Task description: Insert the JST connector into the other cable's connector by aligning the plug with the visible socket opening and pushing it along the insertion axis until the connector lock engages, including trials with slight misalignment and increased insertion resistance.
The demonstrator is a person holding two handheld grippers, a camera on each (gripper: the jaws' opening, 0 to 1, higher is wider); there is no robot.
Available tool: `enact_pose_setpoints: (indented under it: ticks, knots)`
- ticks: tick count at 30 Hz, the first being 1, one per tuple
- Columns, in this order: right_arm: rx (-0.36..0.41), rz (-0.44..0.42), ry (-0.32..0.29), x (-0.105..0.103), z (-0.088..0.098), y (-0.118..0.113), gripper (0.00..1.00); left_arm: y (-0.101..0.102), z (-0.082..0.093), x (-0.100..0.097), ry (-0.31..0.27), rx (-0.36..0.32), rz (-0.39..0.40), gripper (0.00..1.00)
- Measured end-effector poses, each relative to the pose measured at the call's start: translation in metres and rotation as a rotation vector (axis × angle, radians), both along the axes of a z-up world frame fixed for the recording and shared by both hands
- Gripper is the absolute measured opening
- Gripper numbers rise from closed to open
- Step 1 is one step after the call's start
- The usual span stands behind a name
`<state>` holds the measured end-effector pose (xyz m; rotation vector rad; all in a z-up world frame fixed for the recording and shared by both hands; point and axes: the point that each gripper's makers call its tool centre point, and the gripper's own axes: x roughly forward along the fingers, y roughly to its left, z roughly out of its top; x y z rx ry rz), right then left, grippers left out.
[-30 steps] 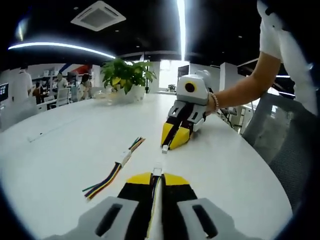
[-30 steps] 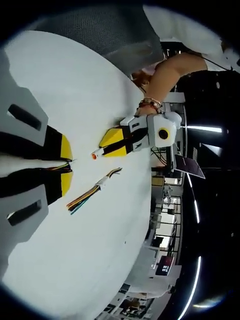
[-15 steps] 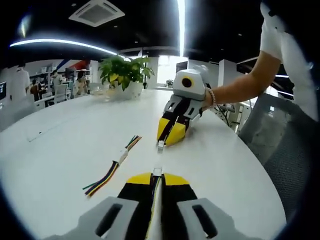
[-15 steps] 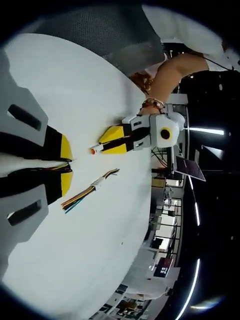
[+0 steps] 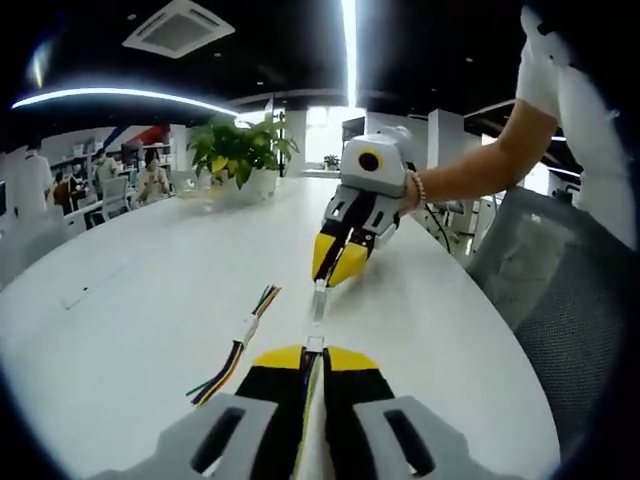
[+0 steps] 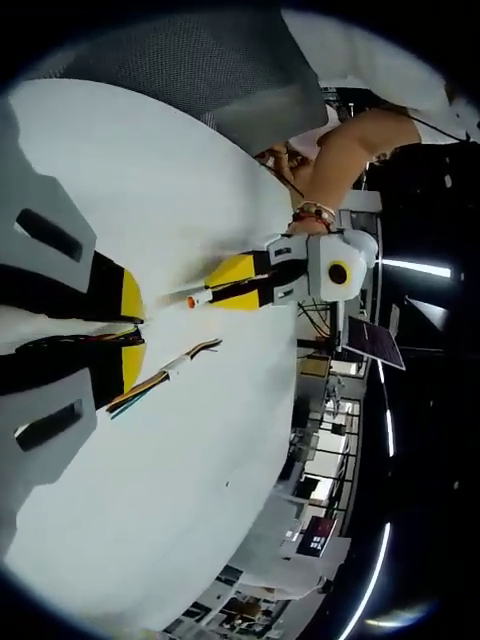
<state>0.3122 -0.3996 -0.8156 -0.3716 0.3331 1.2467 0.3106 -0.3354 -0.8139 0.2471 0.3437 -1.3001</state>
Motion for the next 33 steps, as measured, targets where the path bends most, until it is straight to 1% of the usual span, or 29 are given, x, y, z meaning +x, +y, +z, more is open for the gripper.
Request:
enact_pose_setpoints:
  ticks: [8,14,25,33]
  knots:
    - [0.001,-0.008,-0.017,-0.004,0.010,0.000,0.03,0.001,0.015,-0.002,-0.032,0.019,-0.021,0.00]
    - [0.003,-0.004,-0.032,-0.006,0.021,0.004,0.03,-0.004,0.025,-0.005,-0.054,0.013,-0.032,0.00]
    - [0.018,-0.001,-0.048,-0.007,0.032,0.013,0.03,-0.011,0.033,-0.005,-0.074,-0.001,-0.033,0.00]
    - [0.031,0.005,-0.045,-0.008,0.034,0.020,0.03,-0.014,0.036,-0.005,-0.084,0.000,-0.038,0.00]
